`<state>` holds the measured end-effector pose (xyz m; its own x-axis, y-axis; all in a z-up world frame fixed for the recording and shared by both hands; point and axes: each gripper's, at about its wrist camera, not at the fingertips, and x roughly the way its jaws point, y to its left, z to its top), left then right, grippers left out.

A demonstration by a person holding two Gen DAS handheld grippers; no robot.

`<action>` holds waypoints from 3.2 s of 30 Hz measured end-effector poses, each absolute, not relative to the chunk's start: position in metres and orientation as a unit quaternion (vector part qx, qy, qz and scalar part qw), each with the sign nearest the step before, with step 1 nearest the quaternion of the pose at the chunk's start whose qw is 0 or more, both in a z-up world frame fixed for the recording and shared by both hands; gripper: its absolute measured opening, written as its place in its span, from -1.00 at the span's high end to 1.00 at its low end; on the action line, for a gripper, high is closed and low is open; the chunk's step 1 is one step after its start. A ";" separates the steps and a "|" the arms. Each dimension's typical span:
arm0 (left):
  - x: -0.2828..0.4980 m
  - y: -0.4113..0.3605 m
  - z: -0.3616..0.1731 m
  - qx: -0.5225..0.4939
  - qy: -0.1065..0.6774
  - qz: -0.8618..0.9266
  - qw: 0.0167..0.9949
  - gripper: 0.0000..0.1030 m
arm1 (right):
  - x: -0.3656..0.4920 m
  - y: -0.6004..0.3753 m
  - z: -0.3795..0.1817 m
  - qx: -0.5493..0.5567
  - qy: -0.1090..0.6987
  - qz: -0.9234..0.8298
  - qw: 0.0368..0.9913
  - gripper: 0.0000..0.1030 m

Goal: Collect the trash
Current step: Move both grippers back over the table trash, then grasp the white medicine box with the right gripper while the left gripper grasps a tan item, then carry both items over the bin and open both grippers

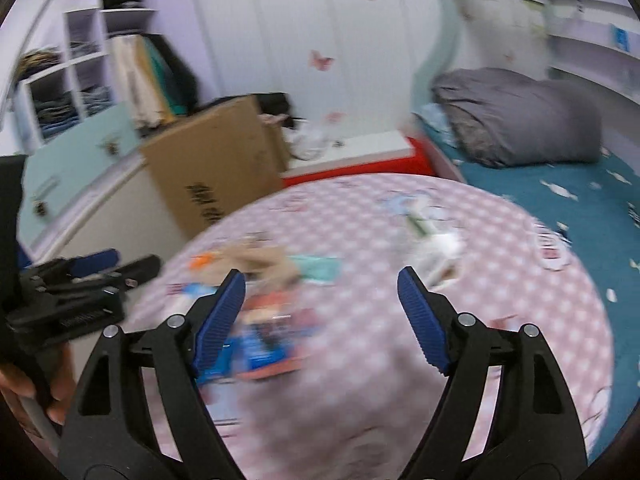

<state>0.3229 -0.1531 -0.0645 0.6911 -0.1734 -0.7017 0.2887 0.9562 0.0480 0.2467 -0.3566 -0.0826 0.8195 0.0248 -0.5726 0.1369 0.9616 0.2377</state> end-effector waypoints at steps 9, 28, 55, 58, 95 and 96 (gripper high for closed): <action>0.386 -0.191 -0.092 0.096 0.421 -0.131 0.893 -0.41 | 0.280 -0.409 -0.120 0.144 0.335 -0.061 0.929 -0.55; 0.391 -0.180 -0.078 0.029 0.401 -0.162 0.901 0.93 | 0.302 -0.411 -0.117 0.129 0.335 -0.046 0.932 0.35; 0.266 -0.035 -0.025 -0.063 0.354 -0.170 0.918 0.92 | 0.233 -0.201 -0.035 0.087 0.303 0.147 0.938 0.35; 0.260 0.005 -0.028 -0.079 0.355 -0.141 0.921 0.92 | 0.238 -0.155 -0.040 0.080 0.314 0.185 0.928 0.35; 0.304 0.267 -0.242 -0.195 0.499 0.079 0.841 0.92 | 0.317 0.098 -0.219 -0.004 0.444 0.239 0.863 -0.37; 0.306 0.265 -0.243 -0.195 0.500 0.075 0.840 0.92 | 0.316 0.095 -0.216 -0.003 0.441 0.235 0.866 -0.37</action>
